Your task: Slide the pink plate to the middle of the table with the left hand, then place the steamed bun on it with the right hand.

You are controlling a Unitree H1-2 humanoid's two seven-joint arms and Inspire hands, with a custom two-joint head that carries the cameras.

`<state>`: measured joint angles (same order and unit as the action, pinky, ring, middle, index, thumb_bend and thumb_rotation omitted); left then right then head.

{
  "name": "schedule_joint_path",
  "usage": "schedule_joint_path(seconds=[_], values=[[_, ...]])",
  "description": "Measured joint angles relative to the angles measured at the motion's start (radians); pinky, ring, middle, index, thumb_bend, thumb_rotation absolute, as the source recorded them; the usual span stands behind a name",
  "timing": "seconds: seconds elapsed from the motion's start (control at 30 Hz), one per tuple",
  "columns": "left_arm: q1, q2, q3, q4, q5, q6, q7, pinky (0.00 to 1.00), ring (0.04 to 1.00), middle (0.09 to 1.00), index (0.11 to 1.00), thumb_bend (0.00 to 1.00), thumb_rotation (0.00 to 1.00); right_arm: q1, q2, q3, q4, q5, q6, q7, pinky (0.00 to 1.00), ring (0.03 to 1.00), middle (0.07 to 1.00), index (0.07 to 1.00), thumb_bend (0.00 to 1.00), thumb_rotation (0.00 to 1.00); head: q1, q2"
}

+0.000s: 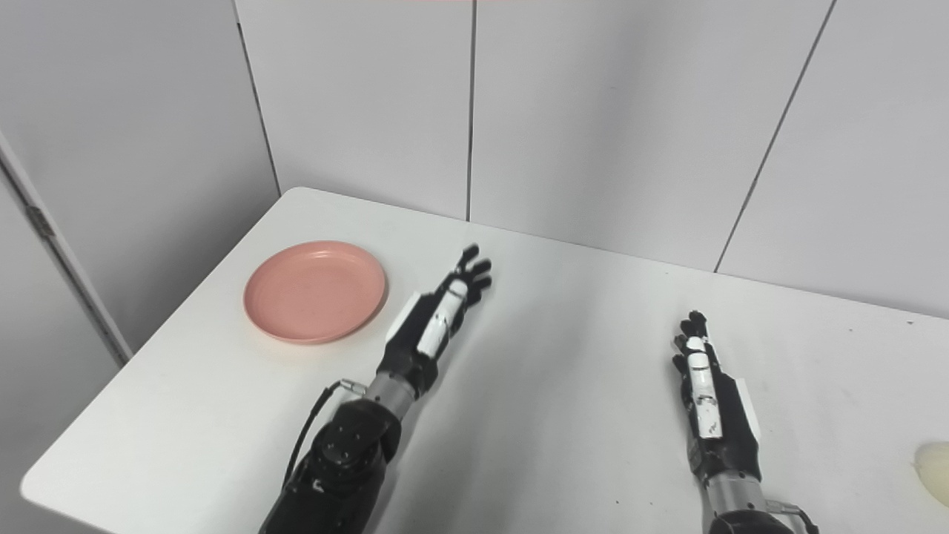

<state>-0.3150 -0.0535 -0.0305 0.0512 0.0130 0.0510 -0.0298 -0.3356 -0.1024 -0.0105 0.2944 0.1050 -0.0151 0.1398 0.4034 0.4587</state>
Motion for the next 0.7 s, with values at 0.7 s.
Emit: schedule_joint_path(seconds=[0.7], values=[[0.010,0.040,0.159,-0.350,-0.097,0.131,0.048,0.98,0.938,0.949,0.964,0.48,1.00,-0.002,-0.012,-0.004,0.006,0.015,0.000,0.026,1.00,0.996,0.997,1.000,0.16,1.00,0.031,0.000]])
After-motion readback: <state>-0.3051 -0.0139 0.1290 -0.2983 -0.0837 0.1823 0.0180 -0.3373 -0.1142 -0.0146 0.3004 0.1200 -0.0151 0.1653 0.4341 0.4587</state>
